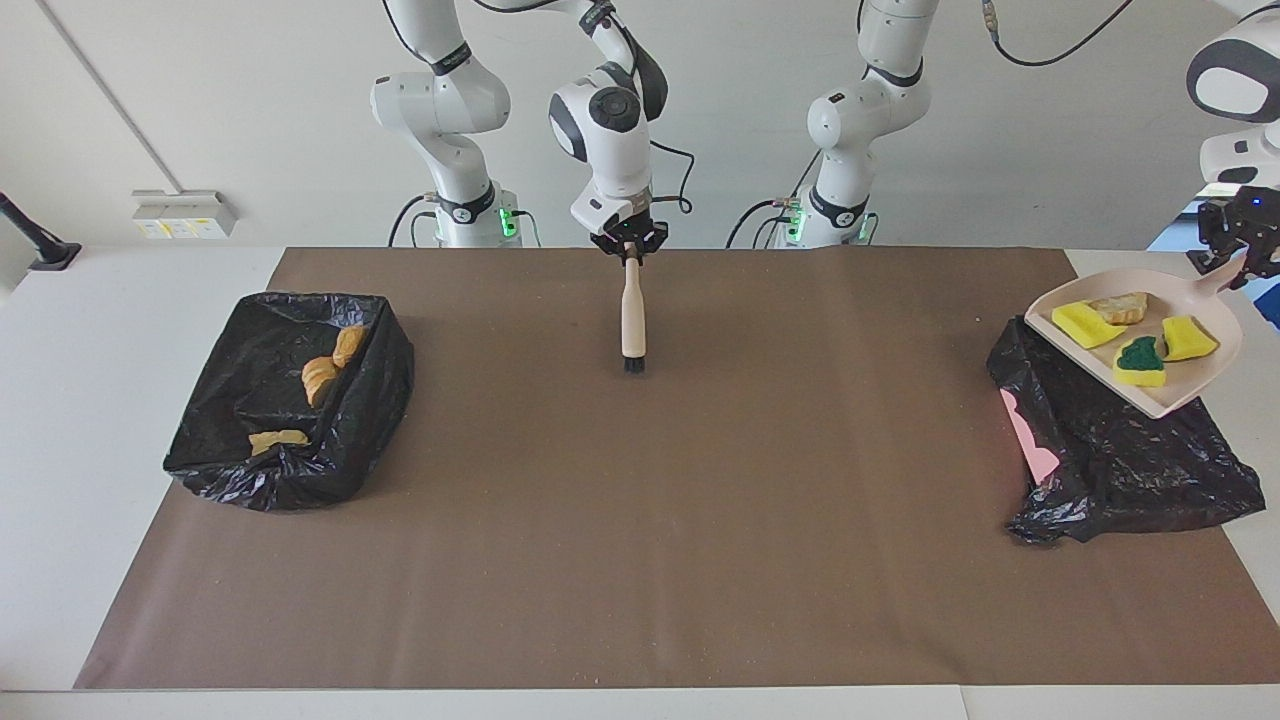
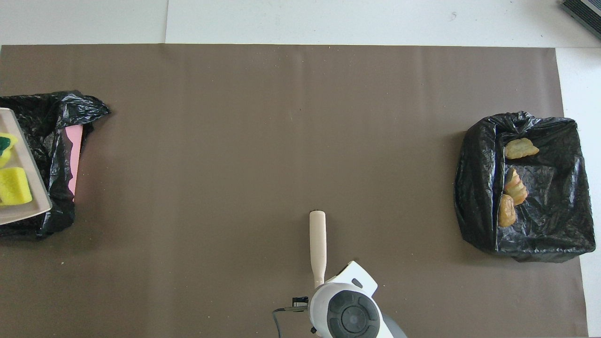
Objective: Sweep and dump trash in bin
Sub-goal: 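Carry the dustpan over the black bag with the left gripper, then tilt the dustpan to dump the sponges into the black bag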
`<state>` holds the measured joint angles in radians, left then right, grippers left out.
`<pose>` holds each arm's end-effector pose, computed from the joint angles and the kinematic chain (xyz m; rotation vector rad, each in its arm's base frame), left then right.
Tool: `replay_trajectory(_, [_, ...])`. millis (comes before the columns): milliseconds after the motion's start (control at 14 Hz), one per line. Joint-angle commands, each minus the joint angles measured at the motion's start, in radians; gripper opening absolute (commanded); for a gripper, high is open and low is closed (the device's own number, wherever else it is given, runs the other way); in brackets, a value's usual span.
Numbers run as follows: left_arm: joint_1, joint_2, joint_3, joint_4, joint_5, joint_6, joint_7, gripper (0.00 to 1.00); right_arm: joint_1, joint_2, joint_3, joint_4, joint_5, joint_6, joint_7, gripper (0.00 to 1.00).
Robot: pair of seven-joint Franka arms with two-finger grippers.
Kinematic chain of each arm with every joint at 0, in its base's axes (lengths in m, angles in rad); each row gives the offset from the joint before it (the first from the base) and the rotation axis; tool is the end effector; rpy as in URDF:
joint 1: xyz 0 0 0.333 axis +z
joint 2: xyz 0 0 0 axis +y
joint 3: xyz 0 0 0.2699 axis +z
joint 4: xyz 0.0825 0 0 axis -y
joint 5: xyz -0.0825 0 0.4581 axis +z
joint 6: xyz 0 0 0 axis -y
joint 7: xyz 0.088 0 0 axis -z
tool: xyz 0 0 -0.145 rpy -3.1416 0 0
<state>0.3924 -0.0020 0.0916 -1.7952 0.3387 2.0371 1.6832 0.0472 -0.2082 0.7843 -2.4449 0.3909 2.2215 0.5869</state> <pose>0.5778 0.3376 0.4680 -2.1915 1.6927 0.2373 0.3487 0.3847 0.2199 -3.0506 0.0294 0.2187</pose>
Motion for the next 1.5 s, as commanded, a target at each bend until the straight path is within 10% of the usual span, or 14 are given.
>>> replay_trajectory(0, [0.010,0.074,-0.010,0.053,0.170,0.072,-0.016,0.00,0.017,0.056,-0.007,-0.008,0.034,0.063,-0.024,0.00])
replay_trajectory(215, [-0.015,0.092,-0.012,0.048,0.331,0.086,-0.170,0.00,0.005,0.069,-0.008,-0.008,0.035,0.055,-0.024,0.00])
replay_trajectory(287, [-0.029,0.091,-0.013,0.045,0.382,0.077,-0.177,0.00,-0.003,0.090,-0.011,0.003,0.034,0.053,-0.033,0.37])
replay_trajectory(358, [-0.047,0.089,-0.012,0.045,0.428,0.052,-0.178,0.00,-0.007,0.107,-0.011,0.023,0.017,0.052,-0.042,0.99])
replay_trajectory(1003, [-0.119,0.059,-0.022,0.118,0.663,-0.187,-0.198,0.00,-0.226,0.148,-0.017,0.273,-0.188,0.020,-0.157,1.00])
replay_trajectory(1433, [-0.213,0.031,-0.042,0.106,0.400,-0.374,-0.371,0.00,-0.282,0.141,-0.020,0.374,-0.320,-0.086,-0.210,1.00])
